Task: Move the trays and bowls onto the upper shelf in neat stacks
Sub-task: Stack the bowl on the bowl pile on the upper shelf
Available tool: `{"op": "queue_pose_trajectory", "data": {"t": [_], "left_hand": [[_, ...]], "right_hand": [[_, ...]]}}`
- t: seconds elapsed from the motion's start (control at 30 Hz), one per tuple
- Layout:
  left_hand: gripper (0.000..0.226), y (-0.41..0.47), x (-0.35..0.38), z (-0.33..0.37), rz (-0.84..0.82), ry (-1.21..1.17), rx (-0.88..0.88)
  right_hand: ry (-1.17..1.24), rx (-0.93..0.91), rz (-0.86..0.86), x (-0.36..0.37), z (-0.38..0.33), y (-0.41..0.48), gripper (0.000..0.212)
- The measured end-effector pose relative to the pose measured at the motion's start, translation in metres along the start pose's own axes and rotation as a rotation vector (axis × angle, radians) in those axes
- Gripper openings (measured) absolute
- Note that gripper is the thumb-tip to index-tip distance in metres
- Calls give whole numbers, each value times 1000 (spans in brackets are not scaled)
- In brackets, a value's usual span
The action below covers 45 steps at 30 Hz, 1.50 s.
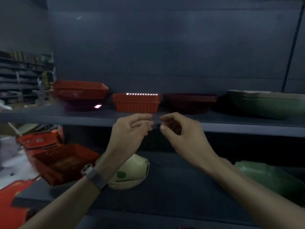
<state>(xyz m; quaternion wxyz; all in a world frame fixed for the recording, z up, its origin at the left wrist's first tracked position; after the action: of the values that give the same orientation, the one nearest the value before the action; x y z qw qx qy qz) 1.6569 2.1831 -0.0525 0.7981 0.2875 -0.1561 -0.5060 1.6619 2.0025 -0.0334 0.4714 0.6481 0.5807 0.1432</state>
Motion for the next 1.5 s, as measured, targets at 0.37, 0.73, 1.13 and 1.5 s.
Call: {"op": "queue_pose_trajectory", "data": {"t": [0.37,0.73,1.13,1.5], "left_hand": [[21,-55,-84,-114,66,203,-165],[51,-42,-128,-294,85,465,-515],[40,-33,-108,-333,162,301,-726],[38,-12,-116,-314,66,555,-574]], "right_hand": [[33,244,-249,128,82,-83,25],[-88,343,-414,231,147,-120,41],[-167,309,-438,298,158,-130,41],[-229,296,-447,289,163,-120,9]]}}
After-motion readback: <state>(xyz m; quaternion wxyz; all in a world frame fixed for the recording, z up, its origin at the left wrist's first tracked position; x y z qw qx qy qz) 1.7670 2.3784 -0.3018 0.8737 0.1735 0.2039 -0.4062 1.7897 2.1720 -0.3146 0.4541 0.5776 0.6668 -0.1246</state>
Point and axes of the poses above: each hand's wrist, its own y-axis towards the middle knuckle, its own x-axis out of the palm, z = x × y, the point moved 8 cm from there along y, towards the middle knuckle, and after that the axes turned 10 degrees about z, right-handed, at the moved point
